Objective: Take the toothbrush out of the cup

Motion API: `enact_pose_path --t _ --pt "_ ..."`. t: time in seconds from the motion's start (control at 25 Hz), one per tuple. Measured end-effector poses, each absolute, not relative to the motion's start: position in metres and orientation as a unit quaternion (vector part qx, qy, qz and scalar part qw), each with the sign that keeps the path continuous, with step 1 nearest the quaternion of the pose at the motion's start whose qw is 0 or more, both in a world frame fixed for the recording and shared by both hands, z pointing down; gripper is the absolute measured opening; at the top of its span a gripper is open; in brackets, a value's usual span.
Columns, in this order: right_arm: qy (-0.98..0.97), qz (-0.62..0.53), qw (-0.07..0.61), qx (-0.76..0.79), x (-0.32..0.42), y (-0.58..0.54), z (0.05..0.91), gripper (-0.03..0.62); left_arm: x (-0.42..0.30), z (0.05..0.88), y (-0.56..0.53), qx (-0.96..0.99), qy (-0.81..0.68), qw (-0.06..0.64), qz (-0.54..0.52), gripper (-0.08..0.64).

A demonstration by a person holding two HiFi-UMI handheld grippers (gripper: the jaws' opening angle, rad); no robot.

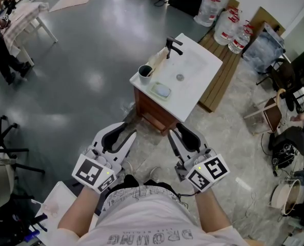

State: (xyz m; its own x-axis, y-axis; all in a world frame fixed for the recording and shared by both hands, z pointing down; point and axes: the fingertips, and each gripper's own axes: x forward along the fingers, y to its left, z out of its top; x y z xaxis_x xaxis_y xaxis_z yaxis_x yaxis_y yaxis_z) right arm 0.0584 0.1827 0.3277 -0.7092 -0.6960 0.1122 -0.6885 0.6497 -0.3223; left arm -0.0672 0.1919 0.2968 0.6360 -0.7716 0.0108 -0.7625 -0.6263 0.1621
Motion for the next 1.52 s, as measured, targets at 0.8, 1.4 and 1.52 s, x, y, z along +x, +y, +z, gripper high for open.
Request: enact_pose_path --t 0.8,1.4,1.52 --pt "0.906 -0.18 0.017 -0.384 0.069 0.184 0.33 0.218 -0.064 0.297 0.193 0.896 -0.436 0.072 -0.027 0.202" --pt "0.907 -0.18 0.019 -0.379 0.11 0.196 0.332 0.249 -0.035 0.298 0.204 0.889 -0.453 0.064 -0.021 0.212" --pt "0.908 -0.179 0.021 -0.378 0.123 0.197 0.332 0.249 -0.028 0.295 0.204 0.885 -0.461 0.056 -0.019 0.212"
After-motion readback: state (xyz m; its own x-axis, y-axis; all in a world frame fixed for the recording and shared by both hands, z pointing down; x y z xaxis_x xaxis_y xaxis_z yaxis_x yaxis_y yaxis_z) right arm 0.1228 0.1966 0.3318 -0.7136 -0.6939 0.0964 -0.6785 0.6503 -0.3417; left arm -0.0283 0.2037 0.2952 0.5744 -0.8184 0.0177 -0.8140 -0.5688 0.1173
